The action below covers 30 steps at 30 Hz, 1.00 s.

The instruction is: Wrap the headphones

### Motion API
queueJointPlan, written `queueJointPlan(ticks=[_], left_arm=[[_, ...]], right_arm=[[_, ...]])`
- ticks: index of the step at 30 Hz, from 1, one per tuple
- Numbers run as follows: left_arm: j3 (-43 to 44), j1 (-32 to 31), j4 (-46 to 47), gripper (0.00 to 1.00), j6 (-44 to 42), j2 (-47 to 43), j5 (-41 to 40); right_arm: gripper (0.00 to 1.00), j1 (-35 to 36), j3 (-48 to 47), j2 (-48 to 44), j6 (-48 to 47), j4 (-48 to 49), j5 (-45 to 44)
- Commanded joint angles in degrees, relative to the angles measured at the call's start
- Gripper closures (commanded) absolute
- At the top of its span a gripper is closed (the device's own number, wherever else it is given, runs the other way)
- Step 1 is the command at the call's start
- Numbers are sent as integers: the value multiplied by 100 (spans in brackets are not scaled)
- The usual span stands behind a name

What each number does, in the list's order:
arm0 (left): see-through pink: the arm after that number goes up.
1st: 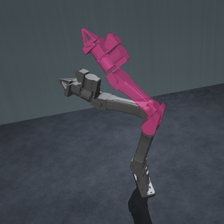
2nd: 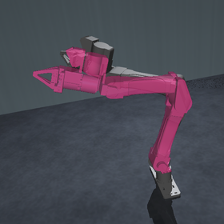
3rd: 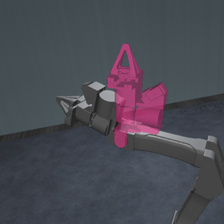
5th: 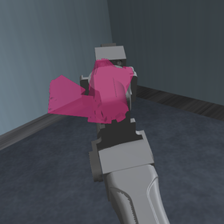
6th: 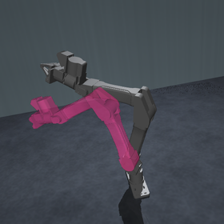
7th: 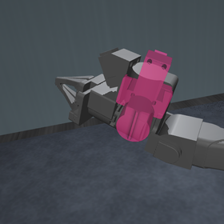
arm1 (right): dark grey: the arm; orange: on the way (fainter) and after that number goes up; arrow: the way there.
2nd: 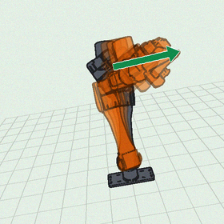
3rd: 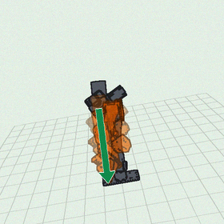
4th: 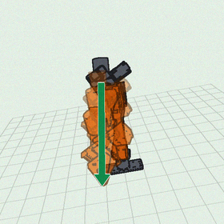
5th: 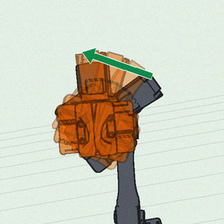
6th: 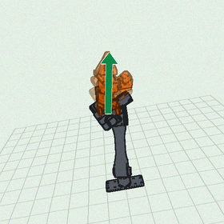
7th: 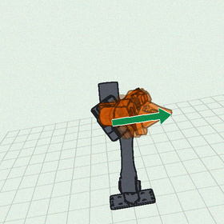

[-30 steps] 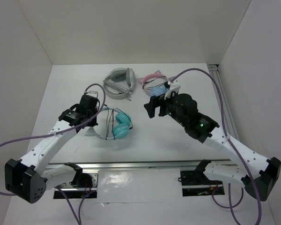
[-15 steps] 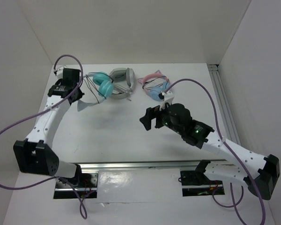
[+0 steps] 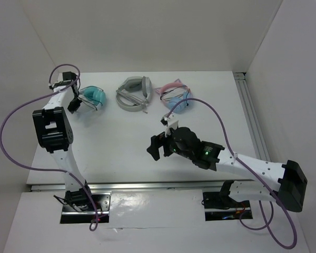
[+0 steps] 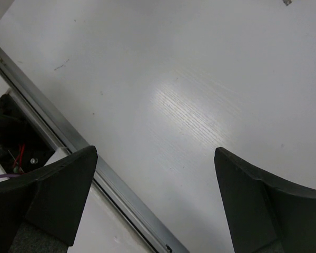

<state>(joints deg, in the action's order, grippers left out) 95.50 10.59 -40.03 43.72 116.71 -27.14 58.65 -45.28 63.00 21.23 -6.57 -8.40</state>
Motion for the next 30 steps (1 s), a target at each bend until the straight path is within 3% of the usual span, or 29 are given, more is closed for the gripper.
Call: queueJointPlan(ticks=[1,9,12,13,16,17,18,19,20,27,30], left_arm=[[311,127,645,100,128,185,24],[1057,128,839,100,75,1336,595],[1471,128,646,92,75,1715,683],[1471,128,646,82,75,1715,683],[1471,128,532,66,242,1768,683],[1471,180,531,39,320,1716,683],[1471,180,531,22,321,1637,683],[1410,180,531,6,321,1584,683],[1410,180,531,0,382,1505,683],[926,119,531,0,488,267,1061],[979,-83,531,0,435,-497,859]], right_arm=[[1,41,106,98,-102,471,-214],[1,217,107,519,21,885,-56],[1,278,107,713,91,938,-178],[1,278,107,774,144,938,-179],[1,331,-16,1003,144,991,-241],[1,401,-16,1003,196,991,-241],[1,471,-77,1073,197,1043,-241],[1,472,-78,1126,197,1044,-241],[1,550,-139,1126,249,1044,-241],[1,806,-727,1021,197,351,-662],[1,866,-965,784,197,-142,-908]])
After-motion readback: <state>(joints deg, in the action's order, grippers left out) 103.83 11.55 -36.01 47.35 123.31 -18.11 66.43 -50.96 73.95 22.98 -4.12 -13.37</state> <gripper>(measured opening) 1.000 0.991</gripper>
